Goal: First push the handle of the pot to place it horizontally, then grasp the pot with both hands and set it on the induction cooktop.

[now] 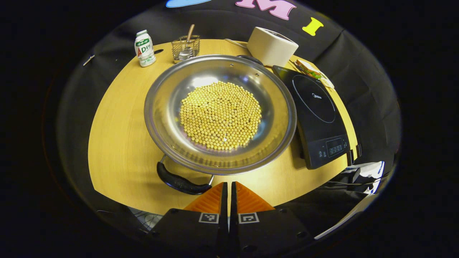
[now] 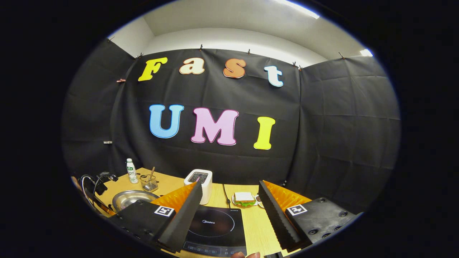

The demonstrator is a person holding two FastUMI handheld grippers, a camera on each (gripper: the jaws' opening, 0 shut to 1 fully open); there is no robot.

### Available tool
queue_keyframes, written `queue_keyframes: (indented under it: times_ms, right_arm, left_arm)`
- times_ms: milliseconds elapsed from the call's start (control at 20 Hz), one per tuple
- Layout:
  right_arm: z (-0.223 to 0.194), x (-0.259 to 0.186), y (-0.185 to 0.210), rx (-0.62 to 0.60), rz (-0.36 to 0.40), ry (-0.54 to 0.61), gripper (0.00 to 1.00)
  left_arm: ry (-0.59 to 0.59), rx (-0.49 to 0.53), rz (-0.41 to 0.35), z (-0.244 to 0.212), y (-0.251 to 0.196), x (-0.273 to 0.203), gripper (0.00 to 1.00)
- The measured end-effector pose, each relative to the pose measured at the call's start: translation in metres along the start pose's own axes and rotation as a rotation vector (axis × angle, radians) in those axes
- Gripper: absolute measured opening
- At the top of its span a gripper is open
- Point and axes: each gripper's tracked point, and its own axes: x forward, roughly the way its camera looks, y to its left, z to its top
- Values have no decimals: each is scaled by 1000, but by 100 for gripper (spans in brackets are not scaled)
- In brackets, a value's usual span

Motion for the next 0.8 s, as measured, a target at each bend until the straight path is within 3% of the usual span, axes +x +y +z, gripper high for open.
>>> queue_keyframes:
  times_ms: [200,800]
  right_arm:
    - [0,8,-1,0,-9,-4,98]
    - [-5,27,6,-33,-34,13,98]
  left_arm:
    - [4,-48,-14,4,11,1,5]
    - [-30,-146,141,31,118,-3,5]
